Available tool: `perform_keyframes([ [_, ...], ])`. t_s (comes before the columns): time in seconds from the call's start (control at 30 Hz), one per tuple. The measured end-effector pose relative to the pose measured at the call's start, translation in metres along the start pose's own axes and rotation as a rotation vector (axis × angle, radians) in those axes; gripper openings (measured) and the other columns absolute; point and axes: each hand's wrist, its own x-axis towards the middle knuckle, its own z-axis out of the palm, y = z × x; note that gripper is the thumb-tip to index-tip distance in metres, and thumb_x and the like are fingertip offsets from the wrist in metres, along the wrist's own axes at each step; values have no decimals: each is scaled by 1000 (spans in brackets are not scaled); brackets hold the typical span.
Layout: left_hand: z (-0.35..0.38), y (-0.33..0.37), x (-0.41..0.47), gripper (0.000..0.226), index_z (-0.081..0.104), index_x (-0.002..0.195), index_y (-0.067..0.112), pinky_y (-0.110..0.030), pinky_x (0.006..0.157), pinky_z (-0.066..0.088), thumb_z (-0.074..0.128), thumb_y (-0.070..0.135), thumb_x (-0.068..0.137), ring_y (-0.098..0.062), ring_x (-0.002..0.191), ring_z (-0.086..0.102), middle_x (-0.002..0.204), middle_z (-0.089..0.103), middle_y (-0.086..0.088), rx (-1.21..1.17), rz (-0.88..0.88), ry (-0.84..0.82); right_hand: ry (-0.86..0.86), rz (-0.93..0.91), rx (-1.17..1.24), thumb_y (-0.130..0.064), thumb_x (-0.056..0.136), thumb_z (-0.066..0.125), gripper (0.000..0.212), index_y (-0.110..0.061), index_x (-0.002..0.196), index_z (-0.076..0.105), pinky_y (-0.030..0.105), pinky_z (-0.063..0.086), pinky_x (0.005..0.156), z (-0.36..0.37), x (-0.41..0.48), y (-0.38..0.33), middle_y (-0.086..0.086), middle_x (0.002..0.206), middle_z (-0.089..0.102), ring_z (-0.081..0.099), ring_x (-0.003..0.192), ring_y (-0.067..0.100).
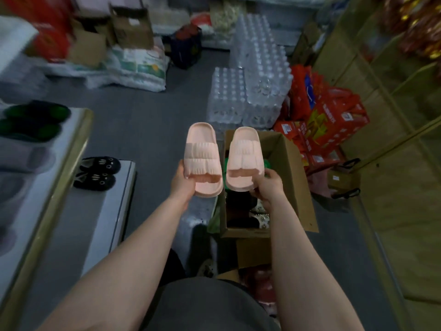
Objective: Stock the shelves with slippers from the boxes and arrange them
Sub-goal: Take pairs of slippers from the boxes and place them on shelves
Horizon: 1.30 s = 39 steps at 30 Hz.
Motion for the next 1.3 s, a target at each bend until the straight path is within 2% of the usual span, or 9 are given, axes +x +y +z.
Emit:
perform_keyframes([
  [0.17,-42,5,-15,41,48,117,38,-44,87,55,46,5,92,-17,101,61,111,65,6,-34,69,75,-70,-125,-7,-16,94,61,48,-21,139,46,37,59,75,31,-27,-16,8,108,62,64,88,25],
  [0.27,-75,8,-30,52,47,119,40,-46,94,52,43,-2,88,-19,106,60,117,64,2,-32,99,121,-115,-179,3,-17,94,61,43,-17,135,49,45,58,81,55,-50,-21,5,95,62,65,85,26],
  [0.37,-111,6,-48,55,48,126,35,-49,93,52,43,-4,86,-22,107,61,119,64,0,-37,118,193,-166,-212,4,-3,86,58,50,-14,134,52,34,59,61,81,-77,-23,12,99,66,62,74,21],
  [0.53,-176,3,-92,63,45,138,25,-38,87,53,43,-6,84,-19,100,61,116,64,-1,-70,153,296,-246,-247,5,-2,86,59,53,-17,135,50,32,56,60,128,-128,-17,11,96,65,63,74,23],
  [0.7,-239,-11,-137,67,48,131,30,-55,89,53,43,6,69,-27,105,62,119,64,-4,-100,218,414,-349,-285,-4,0,78,58,56,-16,131,54,25,52,54,165,-187,-1,14,108,66,65,81,23],
  [0.9,-300,-8,-196,58,48,125,32,-45,83,57,44,-5,80,-25,105,62,110,65,3,-181,270,521,-499,-330,18,7,78,54,50,-8,126,55,27,53,54,205,-252,3,14,101,64,62,75,23],
  [1.1,-359,-9,-235,69,36,143,35,-43,93,52,50,-1,86,-21,114,58,127,59,5,-194,303,679,-632,-375,-12,5,81,57,50,-4,129,55,24,47,48,257,-303,2,16,89,63,54,58,17],
  [1.23,-394,-11,-251,65,30,149,27,-19,72,50,51,3,93,-15,109,52,126,53,4,-211,267,834,-747,-451,-85,-3,80,61,47,-9,127,60,27,48,54,294,-327,-2,17,101,69,59,62,18],
  [1.3,-411,-12,-256,60,36,145,25,-25,75,52,52,4,92,-19,110,56,124,56,2,-220,276,906,-804,-461,-110,-3,81,62,46,-11,126,60,28,48,55,314,-338,-9,14,95,68,57,63,20],
])
